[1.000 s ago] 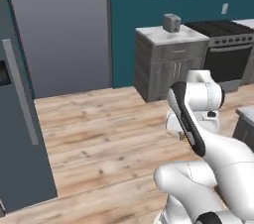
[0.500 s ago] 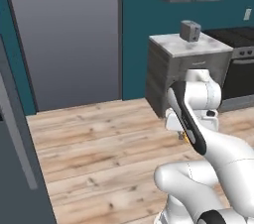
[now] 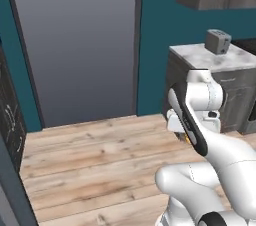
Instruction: Store the hot dog in the freezer for long-term storage. Close the freezer door after placing the cooked food.
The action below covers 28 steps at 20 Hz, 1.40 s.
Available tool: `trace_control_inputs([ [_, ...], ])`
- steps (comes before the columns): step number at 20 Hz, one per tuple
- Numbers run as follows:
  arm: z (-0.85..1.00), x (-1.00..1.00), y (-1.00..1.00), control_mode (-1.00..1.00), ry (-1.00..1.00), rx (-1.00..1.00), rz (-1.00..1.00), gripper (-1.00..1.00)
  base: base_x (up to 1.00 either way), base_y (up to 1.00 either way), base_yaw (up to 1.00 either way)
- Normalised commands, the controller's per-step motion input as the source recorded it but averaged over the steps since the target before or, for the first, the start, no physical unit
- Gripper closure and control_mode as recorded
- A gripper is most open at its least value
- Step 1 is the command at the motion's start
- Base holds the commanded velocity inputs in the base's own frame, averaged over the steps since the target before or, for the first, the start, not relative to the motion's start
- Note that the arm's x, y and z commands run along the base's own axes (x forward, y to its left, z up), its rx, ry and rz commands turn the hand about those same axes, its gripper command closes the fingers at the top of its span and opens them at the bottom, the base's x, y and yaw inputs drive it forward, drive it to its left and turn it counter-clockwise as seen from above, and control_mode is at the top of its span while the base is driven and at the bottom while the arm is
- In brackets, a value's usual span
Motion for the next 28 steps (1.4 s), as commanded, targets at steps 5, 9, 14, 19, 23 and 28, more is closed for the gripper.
trace_control_inputs([
  [5,0.00,0.00,0.00,1.00,0.00,0.00,0.00,1.00,1.00,-0.42,0.20],
  [9,0.00,0.00,0.00,1.00,0.00,0.00,0.00,1.00,0.65,-0.82,0.38],
  [14,0.00,0.00,0.00,1.00,0.00,0.00,0.00,1.00,0.59,-0.41,0.43],
  [19,0.00,0.00,0.00,1.00,0.00,0.00,0.00,1.00,0.76,-0.01,0.63],
  [23,0.00,0.00,0.00,1.00,0.00,0.00,0.00,1.00,0.71,0.04,0.63],
  [28,0.00,0.00,0.00,1.00,0.00,0.00,0.00,1.00,0.30,0.08,0.53],
])
